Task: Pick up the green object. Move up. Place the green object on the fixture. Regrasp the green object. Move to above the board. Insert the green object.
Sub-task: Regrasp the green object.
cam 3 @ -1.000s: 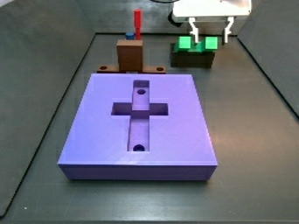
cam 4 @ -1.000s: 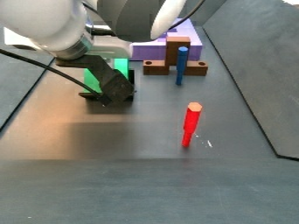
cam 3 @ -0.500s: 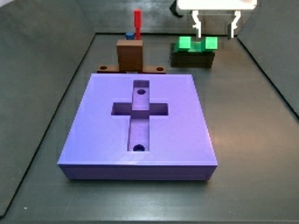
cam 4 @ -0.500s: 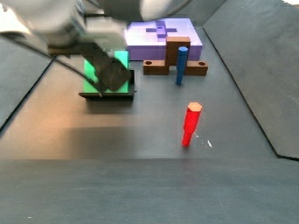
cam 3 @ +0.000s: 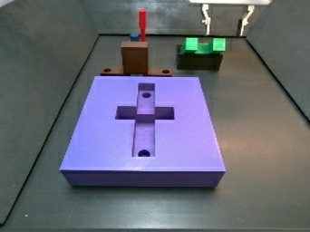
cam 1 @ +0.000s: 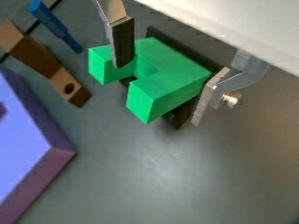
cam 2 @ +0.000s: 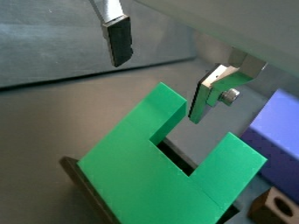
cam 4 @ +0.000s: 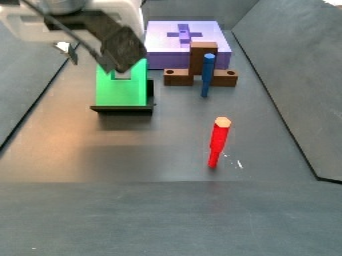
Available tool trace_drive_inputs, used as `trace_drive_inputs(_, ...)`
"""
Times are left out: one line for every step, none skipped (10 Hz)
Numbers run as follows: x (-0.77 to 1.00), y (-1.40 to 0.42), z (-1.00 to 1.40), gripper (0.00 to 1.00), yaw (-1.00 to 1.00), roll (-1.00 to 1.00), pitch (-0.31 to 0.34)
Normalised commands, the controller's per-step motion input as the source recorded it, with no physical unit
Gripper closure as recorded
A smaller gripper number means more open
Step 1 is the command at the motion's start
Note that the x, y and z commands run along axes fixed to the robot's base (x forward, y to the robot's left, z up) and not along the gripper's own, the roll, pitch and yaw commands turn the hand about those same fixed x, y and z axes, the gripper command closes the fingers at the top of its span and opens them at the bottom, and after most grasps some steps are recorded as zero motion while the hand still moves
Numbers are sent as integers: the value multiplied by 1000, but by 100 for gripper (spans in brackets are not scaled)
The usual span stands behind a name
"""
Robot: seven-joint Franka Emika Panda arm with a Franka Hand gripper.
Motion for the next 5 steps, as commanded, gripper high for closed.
trace_drive_inputs(49, -11, 240, 0, -57, 1000, 0)
trace_drive_inputs(46, 0, 149, 0, -14, 1000, -91)
trace_drive_inputs(134, 0, 80, 0, 0, 1000, -83)
trace_drive_inputs(123, 0, 29, 0, 0, 1000, -43)
trace_drive_inputs(120, -9, 6, 0, 0, 1000, 0)
